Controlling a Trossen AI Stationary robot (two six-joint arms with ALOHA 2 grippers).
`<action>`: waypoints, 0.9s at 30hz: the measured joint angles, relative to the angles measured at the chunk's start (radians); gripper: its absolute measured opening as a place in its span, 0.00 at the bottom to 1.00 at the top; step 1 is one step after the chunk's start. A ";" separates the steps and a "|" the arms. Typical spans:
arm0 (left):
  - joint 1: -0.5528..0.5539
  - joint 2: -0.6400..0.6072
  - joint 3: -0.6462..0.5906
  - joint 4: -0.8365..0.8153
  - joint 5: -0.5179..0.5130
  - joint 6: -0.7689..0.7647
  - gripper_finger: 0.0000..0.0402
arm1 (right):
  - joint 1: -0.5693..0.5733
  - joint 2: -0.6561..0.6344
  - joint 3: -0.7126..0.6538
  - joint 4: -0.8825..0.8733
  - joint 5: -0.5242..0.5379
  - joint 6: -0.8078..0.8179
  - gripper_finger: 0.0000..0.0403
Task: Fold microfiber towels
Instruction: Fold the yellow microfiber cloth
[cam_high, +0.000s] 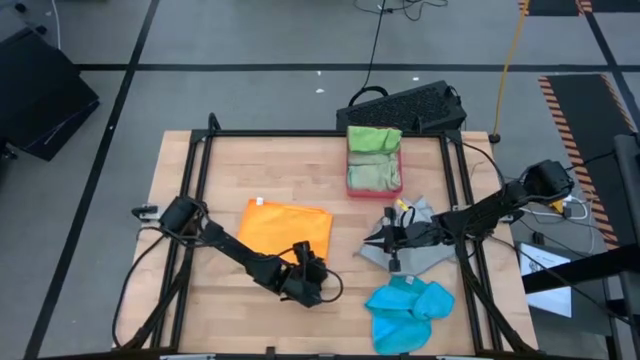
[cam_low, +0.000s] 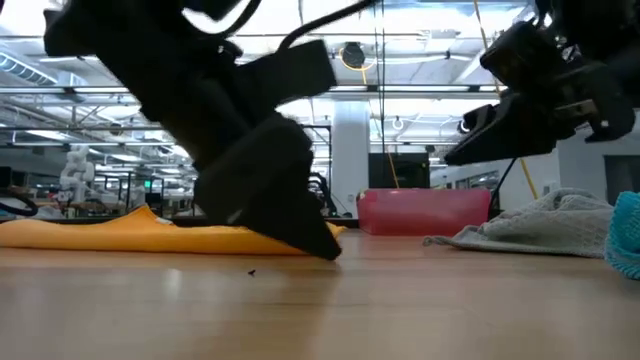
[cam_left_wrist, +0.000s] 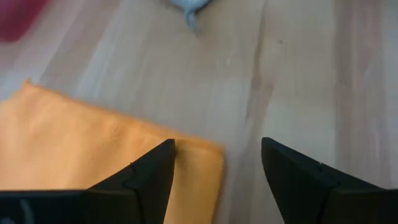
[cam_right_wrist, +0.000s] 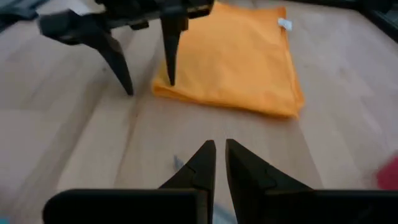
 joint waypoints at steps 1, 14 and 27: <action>0.000 -0.001 -0.001 -0.014 -0.002 -0.007 0.59 | 0.000 0.003 0.002 0.016 -0.001 -0.001 0.08; 0.021 0.002 -0.004 -0.022 -0.008 0.024 0.14 | 0.004 0.012 -0.009 0.087 0.003 -0.001 0.08; -0.001 -0.179 -0.005 -0.062 -0.008 0.057 0.02 | 0.005 0.162 0.045 0.200 -0.002 -0.069 0.30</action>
